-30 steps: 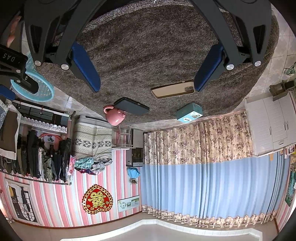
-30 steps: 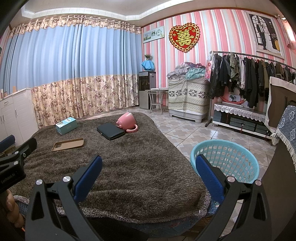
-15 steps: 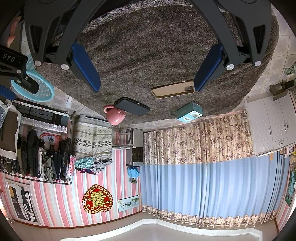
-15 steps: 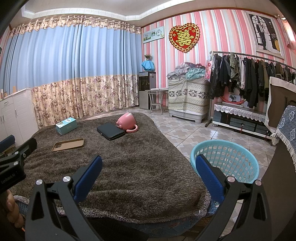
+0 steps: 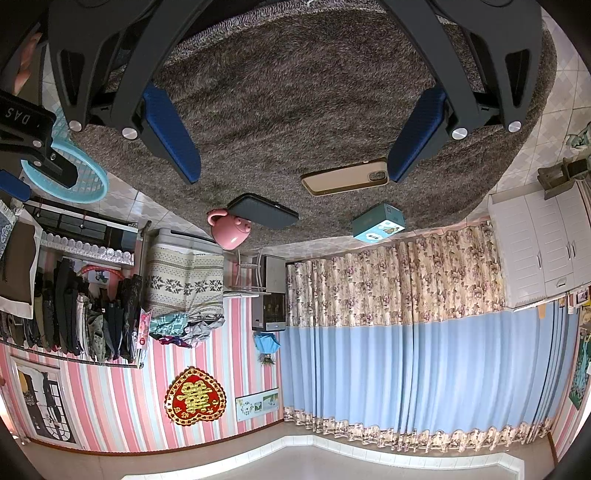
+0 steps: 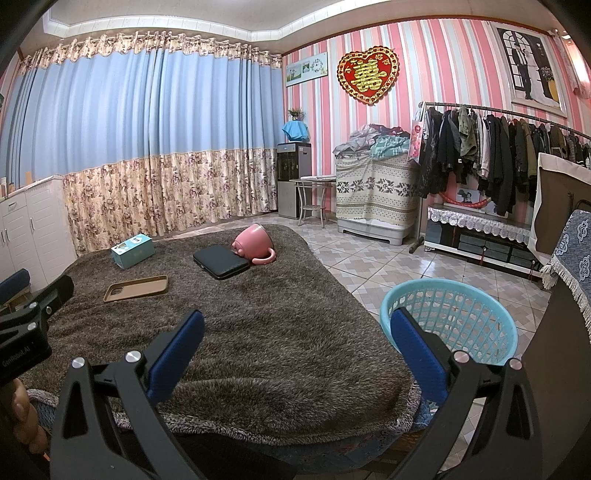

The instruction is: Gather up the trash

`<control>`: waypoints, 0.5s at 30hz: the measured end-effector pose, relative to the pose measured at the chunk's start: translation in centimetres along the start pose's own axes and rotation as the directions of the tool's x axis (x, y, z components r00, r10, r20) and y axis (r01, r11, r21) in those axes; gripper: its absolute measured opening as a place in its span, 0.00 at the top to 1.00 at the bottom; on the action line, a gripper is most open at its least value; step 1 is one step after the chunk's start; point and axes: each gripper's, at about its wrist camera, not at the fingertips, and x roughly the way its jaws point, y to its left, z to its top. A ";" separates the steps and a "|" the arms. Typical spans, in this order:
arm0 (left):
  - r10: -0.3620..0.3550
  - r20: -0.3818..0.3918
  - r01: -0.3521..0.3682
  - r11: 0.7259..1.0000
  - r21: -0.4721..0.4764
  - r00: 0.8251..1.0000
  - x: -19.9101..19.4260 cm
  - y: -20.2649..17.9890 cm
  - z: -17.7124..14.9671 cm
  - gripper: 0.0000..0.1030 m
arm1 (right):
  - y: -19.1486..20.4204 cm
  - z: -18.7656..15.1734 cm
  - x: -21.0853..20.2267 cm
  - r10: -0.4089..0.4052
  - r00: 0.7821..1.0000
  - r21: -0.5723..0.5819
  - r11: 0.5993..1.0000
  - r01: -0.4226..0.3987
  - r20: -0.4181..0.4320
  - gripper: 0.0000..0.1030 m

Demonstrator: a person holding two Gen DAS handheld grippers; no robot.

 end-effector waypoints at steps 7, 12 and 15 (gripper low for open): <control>0.001 0.003 -0.001 1.000 0.001 1.000 0.0 -0.1 -0.1 0.05 | 0.0 0.0 0.0 0.000 1.000 -0.001 1.000 0.000 0.000 0.04; 0.003 0.007 -0.003 1.000 0.004 1.000 0.1 0.0 0.0 0.05 | 0.0 0.0 0.0 0.000 1.000 -0.001 1.000 0.000 -0.001 0.04; 0.003 0.008 -0.003 1.000 0.004 1.000 0.1 -0.1 0.0 0.05 | 0.0 0.0 0.0 0.000 1.000 -0.001 1.000 0.000 0.000 0.04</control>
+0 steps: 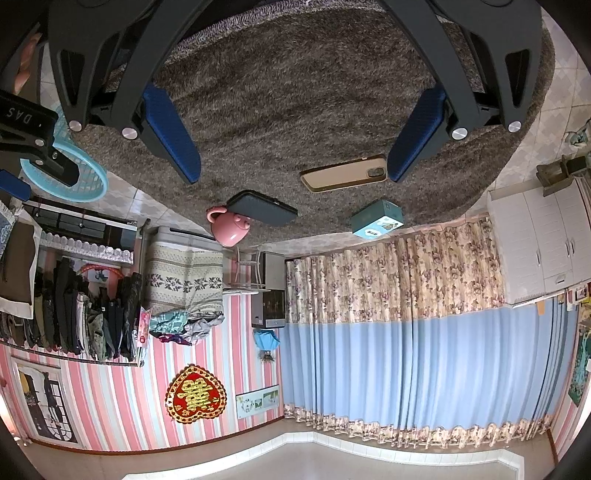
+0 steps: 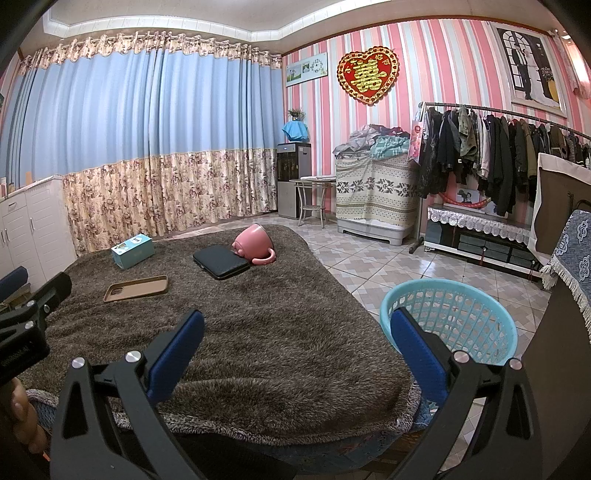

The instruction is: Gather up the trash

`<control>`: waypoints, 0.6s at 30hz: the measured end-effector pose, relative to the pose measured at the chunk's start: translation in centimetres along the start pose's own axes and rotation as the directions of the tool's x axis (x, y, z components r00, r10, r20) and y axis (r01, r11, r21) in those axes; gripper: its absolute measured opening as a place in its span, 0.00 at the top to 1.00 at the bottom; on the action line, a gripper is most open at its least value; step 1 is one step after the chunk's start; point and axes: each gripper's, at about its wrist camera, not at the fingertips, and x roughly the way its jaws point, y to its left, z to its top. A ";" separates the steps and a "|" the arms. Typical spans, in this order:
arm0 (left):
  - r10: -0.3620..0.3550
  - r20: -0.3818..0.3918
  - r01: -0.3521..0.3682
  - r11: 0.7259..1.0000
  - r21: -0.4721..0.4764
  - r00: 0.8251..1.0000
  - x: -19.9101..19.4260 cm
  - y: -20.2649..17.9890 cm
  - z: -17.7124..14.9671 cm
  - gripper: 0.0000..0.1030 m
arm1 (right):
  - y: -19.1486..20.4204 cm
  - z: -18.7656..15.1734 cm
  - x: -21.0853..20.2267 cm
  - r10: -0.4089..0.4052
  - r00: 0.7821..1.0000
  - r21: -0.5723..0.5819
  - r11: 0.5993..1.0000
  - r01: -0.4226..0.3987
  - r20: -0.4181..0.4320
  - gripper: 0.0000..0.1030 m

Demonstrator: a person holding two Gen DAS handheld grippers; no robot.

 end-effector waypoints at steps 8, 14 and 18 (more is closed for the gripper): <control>0.000 0.001 0.000 1.000 0.001 1.000 0.0 -0.1 -0.1 0.05 | 0.0 0.0 0.0 0.000 1.000 0.000 1.000 0.000 0.001 0.04; 0.000 0.000 0.000 1.000 0.000 1.000 0.0 -0.1 -0.1 0.05 | 0.0 0.0 0.0 0.000 1.000 0.000 1.000 0.000 0.000 0.04; 0.001 0.004 -0.001 1.000 0.002 1.000 0.0 -0.2 -0.1 0.05 | 0.0 -0.1 0.0 0.000 1.000 -0.001 1.000 0.000 0.000 0.04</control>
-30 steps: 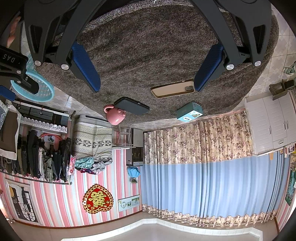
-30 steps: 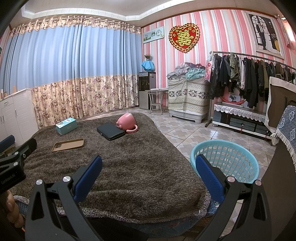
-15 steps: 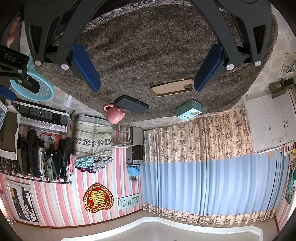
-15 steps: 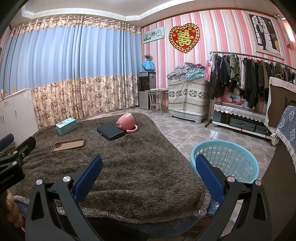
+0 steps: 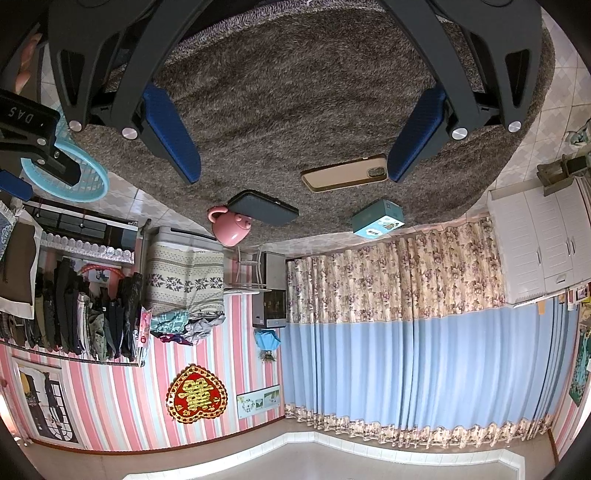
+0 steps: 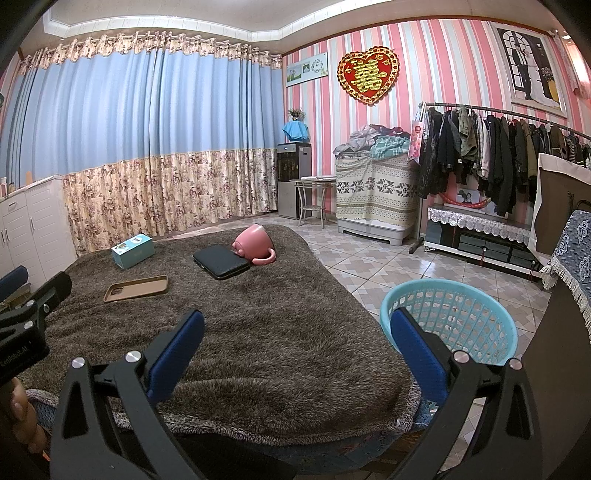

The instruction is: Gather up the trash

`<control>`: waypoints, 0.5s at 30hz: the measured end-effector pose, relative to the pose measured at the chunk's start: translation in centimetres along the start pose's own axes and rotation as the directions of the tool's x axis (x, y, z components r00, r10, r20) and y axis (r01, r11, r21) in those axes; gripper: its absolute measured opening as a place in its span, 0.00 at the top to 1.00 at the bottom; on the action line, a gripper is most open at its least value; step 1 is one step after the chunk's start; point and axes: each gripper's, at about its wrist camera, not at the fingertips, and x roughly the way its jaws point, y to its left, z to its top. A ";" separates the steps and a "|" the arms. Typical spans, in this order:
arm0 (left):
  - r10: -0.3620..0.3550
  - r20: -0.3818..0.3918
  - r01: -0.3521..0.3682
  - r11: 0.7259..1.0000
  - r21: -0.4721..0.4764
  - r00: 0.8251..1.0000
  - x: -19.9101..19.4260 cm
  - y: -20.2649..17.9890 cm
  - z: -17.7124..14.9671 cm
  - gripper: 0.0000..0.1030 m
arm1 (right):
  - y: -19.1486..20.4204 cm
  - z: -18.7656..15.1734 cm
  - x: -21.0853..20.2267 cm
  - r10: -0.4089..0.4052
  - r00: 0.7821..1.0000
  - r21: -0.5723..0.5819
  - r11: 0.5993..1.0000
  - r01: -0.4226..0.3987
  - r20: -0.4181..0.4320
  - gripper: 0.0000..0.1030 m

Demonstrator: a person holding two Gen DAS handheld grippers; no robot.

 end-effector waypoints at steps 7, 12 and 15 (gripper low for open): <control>-0.003 -0.005 0.003 1.000 0.000 1.000 0.0 0.0 0.0 0.05 | 0.0 0.0 0.0 0.000 1.000 0.001 1.000 0.000 0.001 0.04; -0.003 -0.001 0.003 1.000 0.000 1.000 0.1 -0.1 0.0 0.05 | 0.0 0.0 0.0 0.000 1.000 0.000 1.000 0.000 0.001 0.04; -0.006 0.001 0.006 1.000 0.005 1.000 0.4 -0.1 0.3 0.05 | 0.0 0.0 0.1 0.000 1.000 0.000 1.000 0.000 0.000 0.04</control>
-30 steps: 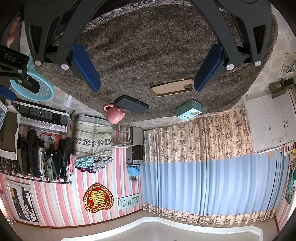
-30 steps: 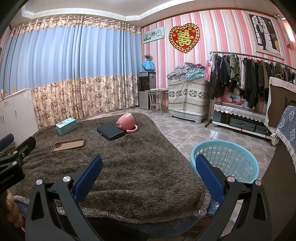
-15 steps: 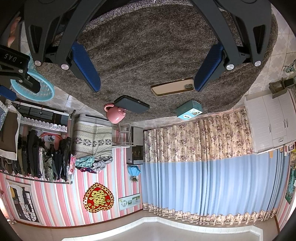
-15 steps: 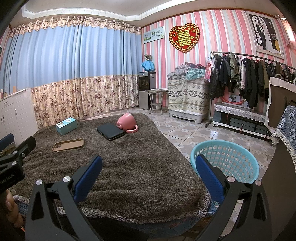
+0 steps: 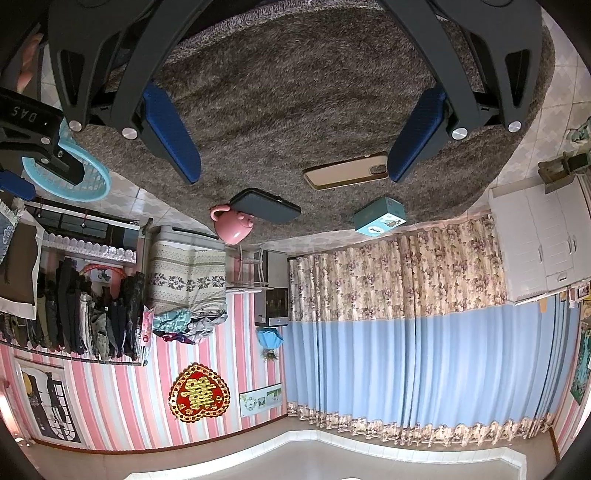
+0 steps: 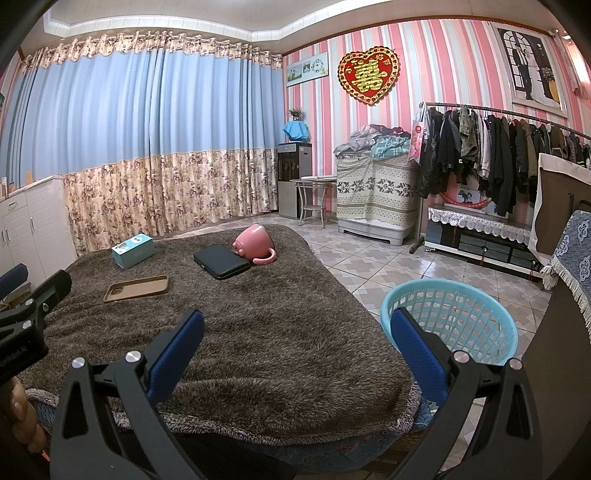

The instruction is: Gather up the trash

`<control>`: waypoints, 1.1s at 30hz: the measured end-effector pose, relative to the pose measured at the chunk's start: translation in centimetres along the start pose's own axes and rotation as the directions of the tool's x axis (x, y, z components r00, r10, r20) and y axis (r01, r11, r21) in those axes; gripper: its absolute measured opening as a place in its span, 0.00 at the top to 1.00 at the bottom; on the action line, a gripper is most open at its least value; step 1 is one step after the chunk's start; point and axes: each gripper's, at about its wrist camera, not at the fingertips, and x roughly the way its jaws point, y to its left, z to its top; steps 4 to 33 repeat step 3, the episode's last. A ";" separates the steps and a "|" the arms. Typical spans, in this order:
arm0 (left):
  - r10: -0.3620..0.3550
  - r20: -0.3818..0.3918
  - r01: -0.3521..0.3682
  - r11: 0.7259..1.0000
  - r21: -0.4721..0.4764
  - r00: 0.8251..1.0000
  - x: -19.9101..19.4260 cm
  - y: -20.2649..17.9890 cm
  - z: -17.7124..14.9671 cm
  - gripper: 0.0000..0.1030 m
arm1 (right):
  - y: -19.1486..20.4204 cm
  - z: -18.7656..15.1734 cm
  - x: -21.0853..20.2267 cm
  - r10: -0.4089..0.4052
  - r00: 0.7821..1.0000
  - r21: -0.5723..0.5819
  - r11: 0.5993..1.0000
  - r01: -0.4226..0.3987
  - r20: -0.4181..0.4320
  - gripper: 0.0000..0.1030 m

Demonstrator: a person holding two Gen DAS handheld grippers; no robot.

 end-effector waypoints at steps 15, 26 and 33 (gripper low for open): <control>-0.002 -0.001 0.002 1.000 0.002 1.000 0.2 0.0 0.2 0.05 | 0.0 0.0 0.0 0.000 1.000 0.001 1.000 0.000 0.000 0.04; -0.002 -0.001 0.002 1.000 0.002 1.000 0.2 0.0 0.2 0.05 | 0.0 0.0 0.0 0.000 1.000 0.001 1.000 0.000 0.000 0.04; -0.002 -0.001 0.002 1.000 0.002 1.000 0.2 0.0 0.2 0.05 | 0.0 0.0 0.0 0.000 1.000 0.001 1.000 0.000 0.000 0.04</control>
